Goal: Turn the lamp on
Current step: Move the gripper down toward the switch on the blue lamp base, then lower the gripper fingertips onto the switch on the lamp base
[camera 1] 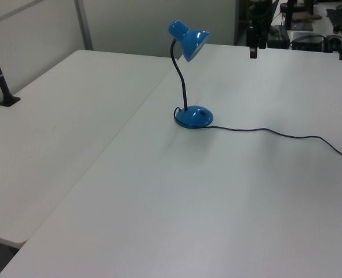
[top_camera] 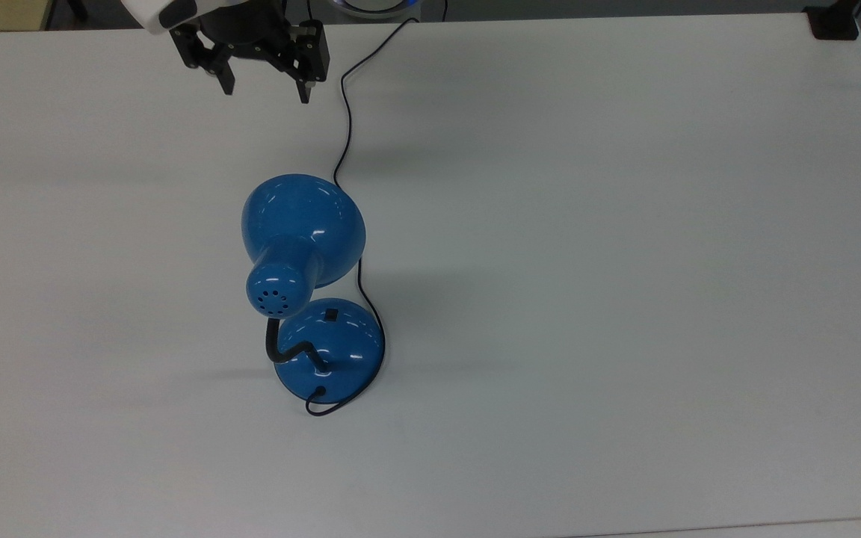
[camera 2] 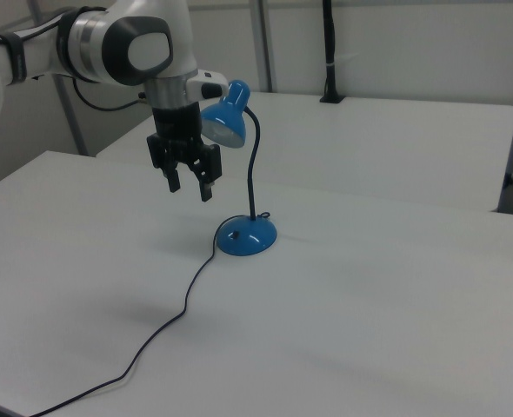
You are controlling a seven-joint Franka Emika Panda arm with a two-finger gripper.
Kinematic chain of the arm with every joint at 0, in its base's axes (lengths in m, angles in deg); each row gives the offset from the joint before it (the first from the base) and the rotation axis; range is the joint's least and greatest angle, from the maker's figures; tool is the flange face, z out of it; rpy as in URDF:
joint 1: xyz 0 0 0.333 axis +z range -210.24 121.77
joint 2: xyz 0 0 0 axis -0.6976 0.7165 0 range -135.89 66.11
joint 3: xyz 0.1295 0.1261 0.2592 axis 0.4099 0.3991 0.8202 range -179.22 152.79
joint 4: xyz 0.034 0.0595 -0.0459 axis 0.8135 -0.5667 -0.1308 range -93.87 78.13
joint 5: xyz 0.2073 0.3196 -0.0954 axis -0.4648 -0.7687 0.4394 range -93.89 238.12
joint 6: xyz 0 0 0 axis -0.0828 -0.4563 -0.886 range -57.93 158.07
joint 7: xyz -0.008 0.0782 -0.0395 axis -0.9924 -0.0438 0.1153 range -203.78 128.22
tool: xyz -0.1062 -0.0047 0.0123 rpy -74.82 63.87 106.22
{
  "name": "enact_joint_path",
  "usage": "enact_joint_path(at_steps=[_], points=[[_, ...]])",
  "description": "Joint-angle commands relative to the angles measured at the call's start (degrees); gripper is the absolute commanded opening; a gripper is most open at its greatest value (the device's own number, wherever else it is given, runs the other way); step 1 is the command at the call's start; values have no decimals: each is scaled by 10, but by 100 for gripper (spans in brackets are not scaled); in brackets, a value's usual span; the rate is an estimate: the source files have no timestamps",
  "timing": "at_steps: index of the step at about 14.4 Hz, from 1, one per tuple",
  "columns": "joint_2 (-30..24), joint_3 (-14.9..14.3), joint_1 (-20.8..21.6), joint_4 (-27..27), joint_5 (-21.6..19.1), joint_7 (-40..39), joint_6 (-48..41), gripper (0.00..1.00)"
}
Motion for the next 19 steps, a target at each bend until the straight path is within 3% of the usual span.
enact_joint_path(at_steps=[1,4,6,8,14,19], points=[[4,-3,4,-12,-13,-89,38,0],[-8,-1,6,-90,-13,-97,142,0],[-17,0,14,-169,-13,-99,280,0],[-8,0,24,-197,-14,-92,347,0],[79,14,33,-194,-15,-46,494,0],[141,20,36,-138,-13,-7,532,0]])
